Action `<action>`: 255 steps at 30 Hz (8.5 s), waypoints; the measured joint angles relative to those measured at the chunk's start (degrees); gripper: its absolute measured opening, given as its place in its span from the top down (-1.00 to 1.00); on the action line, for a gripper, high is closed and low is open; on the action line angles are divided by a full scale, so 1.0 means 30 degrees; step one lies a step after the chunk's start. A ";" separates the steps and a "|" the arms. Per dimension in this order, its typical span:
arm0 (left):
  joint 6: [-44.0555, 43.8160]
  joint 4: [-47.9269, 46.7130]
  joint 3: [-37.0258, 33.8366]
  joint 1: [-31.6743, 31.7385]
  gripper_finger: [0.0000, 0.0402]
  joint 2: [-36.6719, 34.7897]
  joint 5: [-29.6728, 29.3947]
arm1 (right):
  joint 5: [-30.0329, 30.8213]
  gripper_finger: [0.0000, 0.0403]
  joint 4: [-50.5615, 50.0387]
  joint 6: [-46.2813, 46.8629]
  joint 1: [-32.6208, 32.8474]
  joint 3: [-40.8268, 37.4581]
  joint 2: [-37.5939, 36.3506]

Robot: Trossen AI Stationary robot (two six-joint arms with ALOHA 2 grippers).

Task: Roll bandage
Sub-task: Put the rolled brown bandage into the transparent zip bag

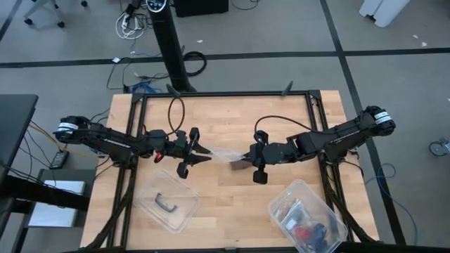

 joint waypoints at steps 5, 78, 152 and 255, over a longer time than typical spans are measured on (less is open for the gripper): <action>0.0499 0.0114 0.0072 0.0153 0.52 -0.0008 0.0099 | -0.0567 0.90 -0.0063 0.0018 0.0000 0.0000 0.0007; 0.2844 -1.8120 0.9674 0.2351 0.31 -0.0420 0.6879 | -0.2734 0.90 -0.1771 0.0309 -0.0328 -0.0015 0.0066; 0.4499 -0.3192 -0.2185 0.0254 1.00 -0.2496 -0.0286 | 0.0136 0.07 -0.0596 -0.0546 0.0457 -0.0007 0.0723; 0.5016 -0.6158 -0.3258 0.0218 1.00 -0.5731 -0.0155 | -0.2528 0.03 -0.0938 -0.2061 -0.2608 0.3302 1.1663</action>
